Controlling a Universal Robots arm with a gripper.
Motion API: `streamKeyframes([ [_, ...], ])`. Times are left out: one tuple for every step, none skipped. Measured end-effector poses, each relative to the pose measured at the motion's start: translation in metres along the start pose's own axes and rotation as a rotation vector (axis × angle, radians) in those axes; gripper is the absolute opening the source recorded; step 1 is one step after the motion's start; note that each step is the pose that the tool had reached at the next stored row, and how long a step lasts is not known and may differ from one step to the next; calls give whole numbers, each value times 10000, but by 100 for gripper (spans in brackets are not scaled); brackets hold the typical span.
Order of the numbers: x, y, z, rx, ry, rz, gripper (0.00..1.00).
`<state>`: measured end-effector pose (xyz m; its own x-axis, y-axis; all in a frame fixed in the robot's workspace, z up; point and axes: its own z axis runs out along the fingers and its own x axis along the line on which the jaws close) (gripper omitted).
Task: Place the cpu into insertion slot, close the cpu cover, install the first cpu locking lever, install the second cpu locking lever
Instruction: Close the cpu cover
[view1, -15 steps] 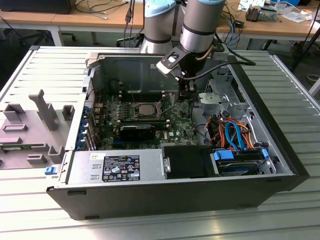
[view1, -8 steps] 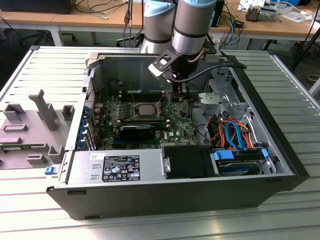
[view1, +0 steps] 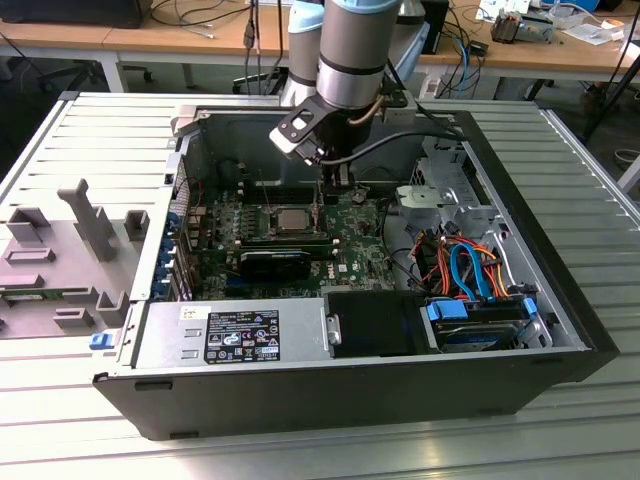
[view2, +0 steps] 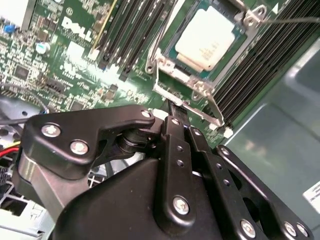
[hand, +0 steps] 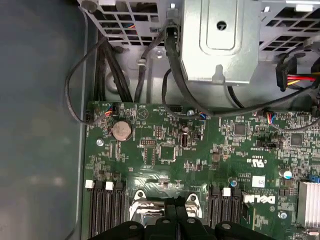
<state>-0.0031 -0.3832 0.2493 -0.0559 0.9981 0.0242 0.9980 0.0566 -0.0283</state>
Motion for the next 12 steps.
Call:
streamKeyframes([
  [1,-16,6,-1,5,-8,11],
  [1,-32,18,0,5,-23,11],
  [1,-41,29,1,4,-38,11],
  [2,-57,52,1,4,-62,11],
  [2,-77,75,2,4,-82,11],
  [3,-99,96,2,4,-107,11],
  [4,-118,114,3,3,-144,11],
  [4,-131,136,5,1,-216,11],
  [4,-146,157,6,1,-275,11],
  [4,-158,176,8,1,-327,11],
  [5,-170,194,9,2,-382,11],
  [5,-182,213,10,4,-440,11],
])
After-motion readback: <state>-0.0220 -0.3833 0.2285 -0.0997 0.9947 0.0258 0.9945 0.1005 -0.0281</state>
